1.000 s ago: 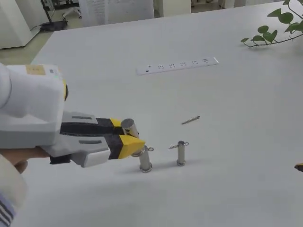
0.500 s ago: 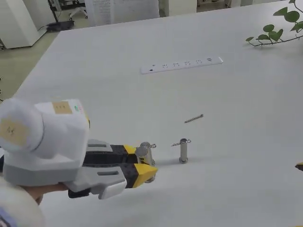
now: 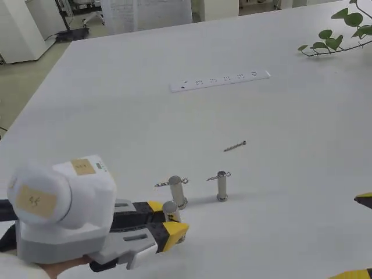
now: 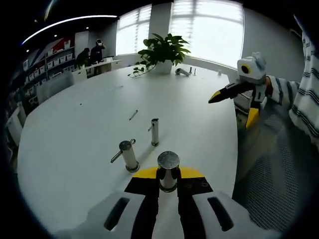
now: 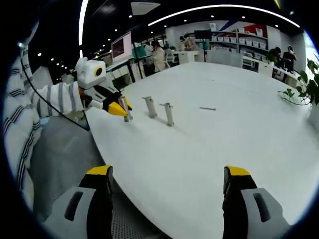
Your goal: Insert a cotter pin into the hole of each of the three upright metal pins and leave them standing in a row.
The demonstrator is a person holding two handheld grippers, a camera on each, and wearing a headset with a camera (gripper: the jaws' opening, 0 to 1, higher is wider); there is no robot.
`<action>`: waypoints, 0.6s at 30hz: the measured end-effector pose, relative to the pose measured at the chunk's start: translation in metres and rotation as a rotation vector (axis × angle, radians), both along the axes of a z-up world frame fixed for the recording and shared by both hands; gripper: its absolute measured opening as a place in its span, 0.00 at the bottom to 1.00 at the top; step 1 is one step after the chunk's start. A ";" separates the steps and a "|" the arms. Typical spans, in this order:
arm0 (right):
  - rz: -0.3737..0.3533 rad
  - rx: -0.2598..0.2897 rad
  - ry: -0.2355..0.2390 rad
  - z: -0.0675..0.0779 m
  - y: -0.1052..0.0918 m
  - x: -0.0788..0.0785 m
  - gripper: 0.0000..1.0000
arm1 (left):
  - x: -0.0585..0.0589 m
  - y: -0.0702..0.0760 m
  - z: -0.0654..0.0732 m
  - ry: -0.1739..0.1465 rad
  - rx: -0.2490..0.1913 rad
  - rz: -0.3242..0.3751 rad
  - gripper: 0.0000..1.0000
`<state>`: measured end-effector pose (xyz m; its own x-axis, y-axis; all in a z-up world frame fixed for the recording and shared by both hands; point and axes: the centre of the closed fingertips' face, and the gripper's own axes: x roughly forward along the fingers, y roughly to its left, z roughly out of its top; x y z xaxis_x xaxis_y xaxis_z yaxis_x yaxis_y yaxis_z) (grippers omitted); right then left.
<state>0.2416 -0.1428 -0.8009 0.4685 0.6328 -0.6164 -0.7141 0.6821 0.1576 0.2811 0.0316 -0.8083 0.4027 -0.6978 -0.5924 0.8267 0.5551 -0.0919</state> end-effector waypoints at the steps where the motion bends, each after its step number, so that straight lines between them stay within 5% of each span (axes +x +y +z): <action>1: 0.002 -0.002 -0.002 0.001 0.000 0.001 0.93 | 0.000 0.001 -0.003 0.004 0.012 0.013 0.11; 18: 0.064 -0.048 -0.041 0.005 -0.004 0.024 0.92 | 0.001 0.001 -0.029 0.007 0.060 0.096 0.11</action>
